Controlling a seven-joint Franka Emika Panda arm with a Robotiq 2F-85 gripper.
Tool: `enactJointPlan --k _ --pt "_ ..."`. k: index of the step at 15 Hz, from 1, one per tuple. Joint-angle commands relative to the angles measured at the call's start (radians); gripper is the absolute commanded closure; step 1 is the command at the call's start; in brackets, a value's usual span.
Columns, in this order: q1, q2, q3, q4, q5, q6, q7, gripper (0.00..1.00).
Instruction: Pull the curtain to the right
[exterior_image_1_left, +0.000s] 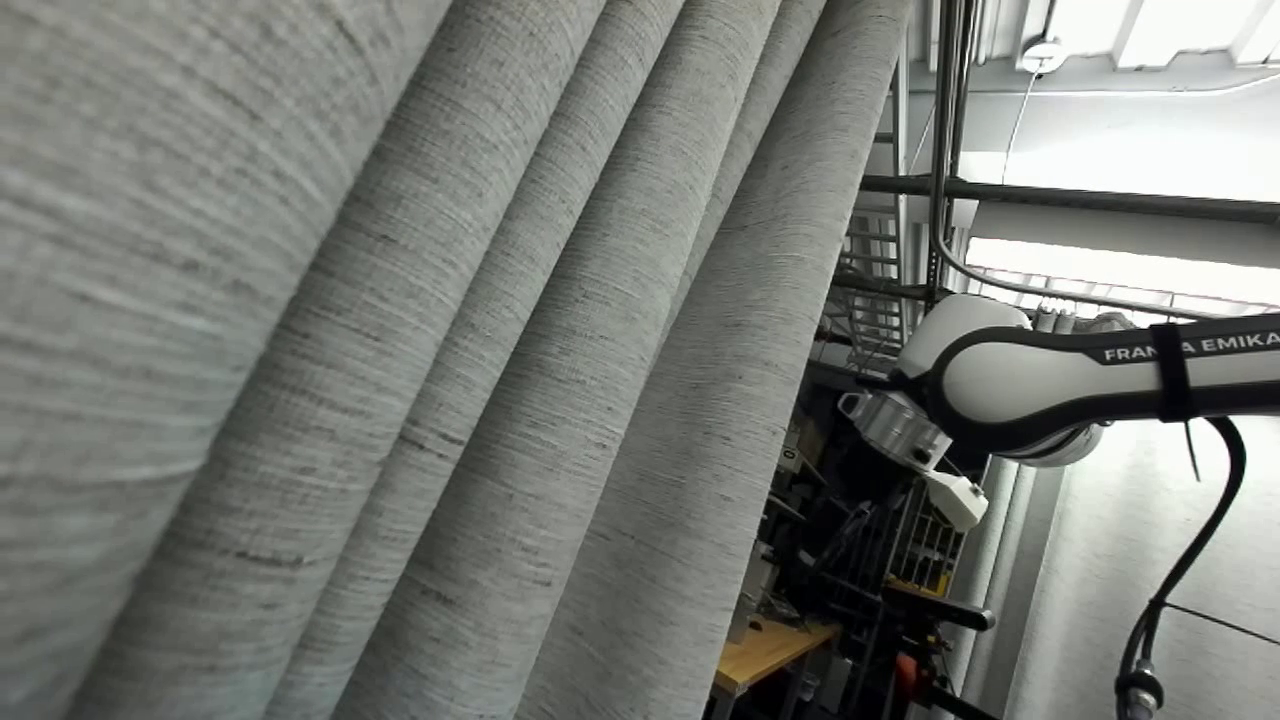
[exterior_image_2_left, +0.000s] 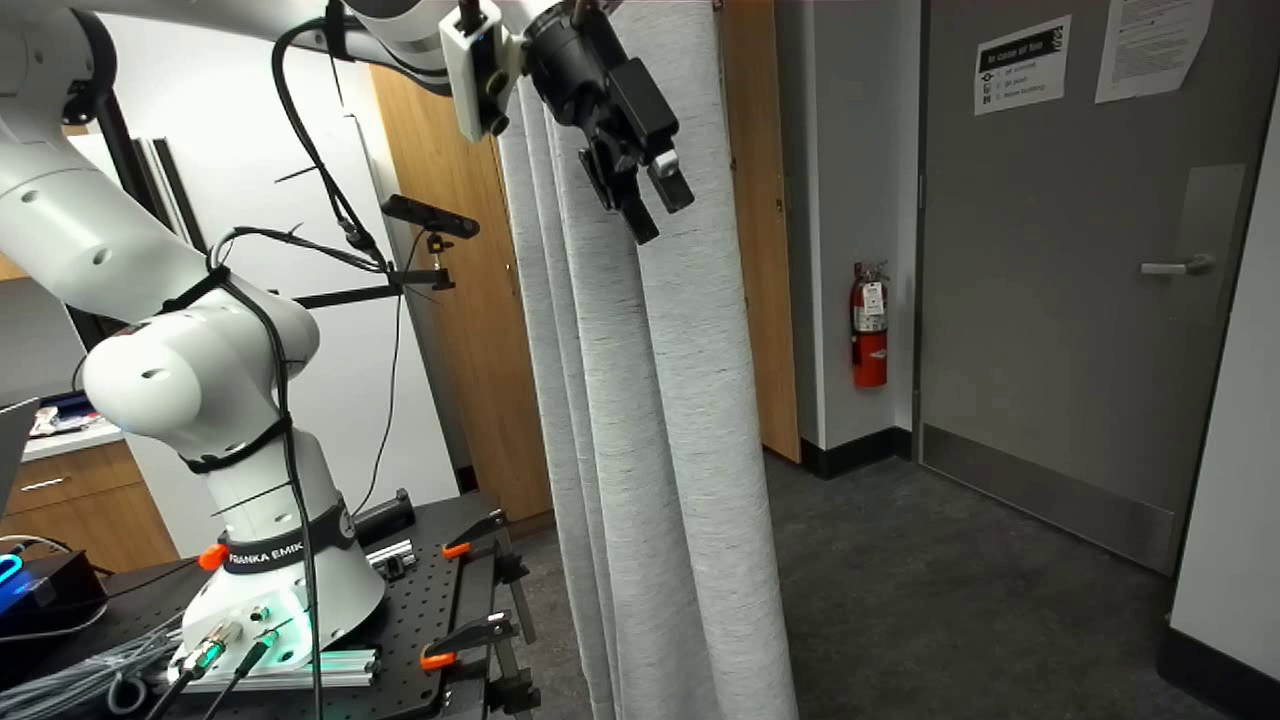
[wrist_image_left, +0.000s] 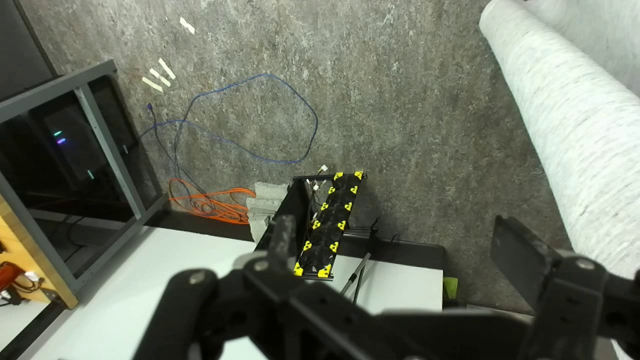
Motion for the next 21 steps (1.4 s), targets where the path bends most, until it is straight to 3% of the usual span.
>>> enactJointPlan --k 1,5,7,13,17,19,20,21 --pt "-0.002 0.001 0.002 0.002 0.002 -0.002 -0.002 0.00" --pt "-0.002 0.001 0.002 0.002 0.002 -0.002 -0.002 0.00" --pt "0.026 -0.005 -0.016 -0.005 0.020 0.034 -0.060 0.00" --pt "0.159 -0.007 -0.063 -0.026 0.191 0.272 -0.170 0.00" --pt "0.214 -0.021 -0.073 -0.018 0.309 0.174 -0.191 0.00" --pt "0.199 -0.028 -0.049 -0.016 0.307 0.117 -0.170 0.00" --pt "0.184 -0.004 -0.042 -0.019 0.289 0.171 -0.158 0.00" --pt "0.184 -0.006 -0.039 -0.019 0.289 0.153 -0.158 0.00"
